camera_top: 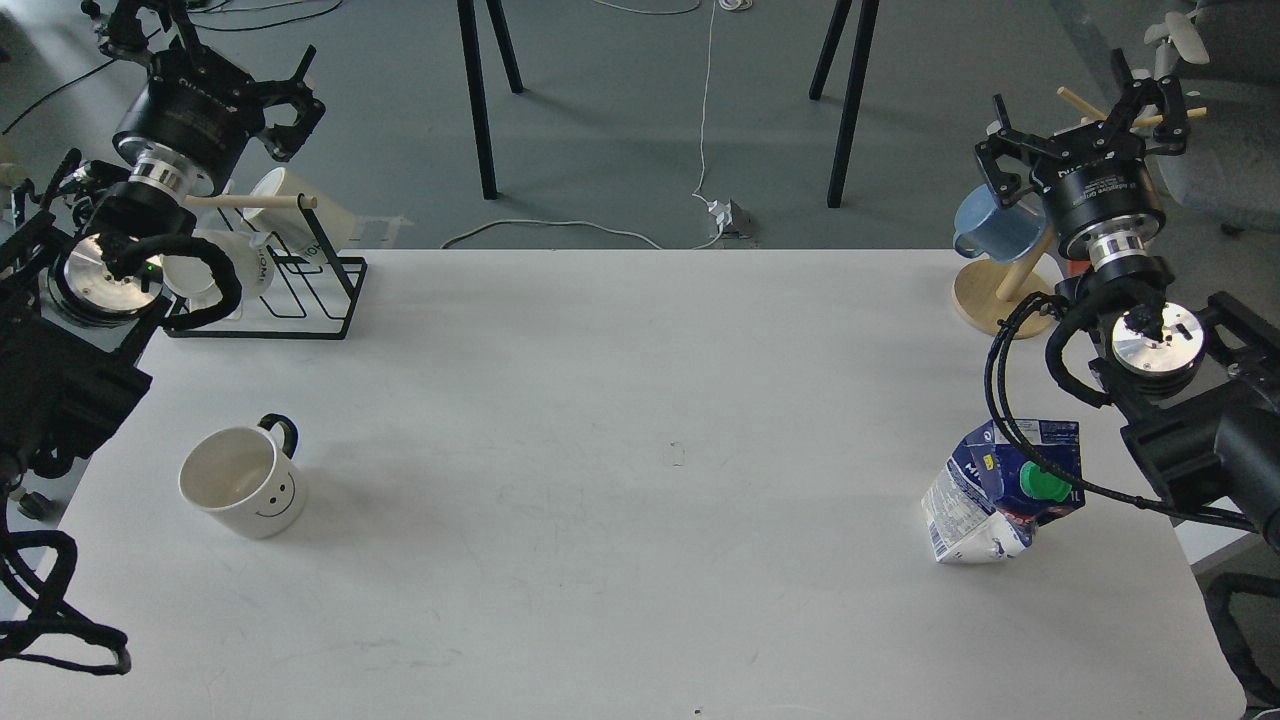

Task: Place cup and milk with both arms
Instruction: 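Lower the left gripper toward the white mug on the table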

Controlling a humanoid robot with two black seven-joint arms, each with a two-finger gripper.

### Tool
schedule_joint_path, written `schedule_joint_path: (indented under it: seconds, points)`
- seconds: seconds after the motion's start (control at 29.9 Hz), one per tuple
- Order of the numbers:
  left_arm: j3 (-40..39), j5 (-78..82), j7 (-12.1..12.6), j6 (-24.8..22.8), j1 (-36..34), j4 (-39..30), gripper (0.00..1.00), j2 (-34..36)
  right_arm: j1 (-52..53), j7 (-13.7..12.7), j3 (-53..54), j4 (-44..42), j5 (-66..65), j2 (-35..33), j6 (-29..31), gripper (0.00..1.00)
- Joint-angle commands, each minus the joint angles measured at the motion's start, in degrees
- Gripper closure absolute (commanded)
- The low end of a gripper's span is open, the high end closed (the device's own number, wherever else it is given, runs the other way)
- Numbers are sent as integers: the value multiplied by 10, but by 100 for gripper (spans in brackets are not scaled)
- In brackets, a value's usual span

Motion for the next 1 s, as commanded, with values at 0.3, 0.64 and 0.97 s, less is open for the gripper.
schedule_joint_path:
  seconds: [0.3, 0.64, 0.97]
  points:
    - [13, 4, 1, 0, 4, 3, 0, 11, -1, 0, 0, 3, 0, -3, 0, 0]
    - [84, 10, -13, 0, 83, -9, 5, 164, -2, 0, 3, 13, 0, -7, 0, 0]
    - [143, 312, -157, 0, 103, -8, 29, 283, -3, 0, 3, 16, -1, -7, 0, 0]
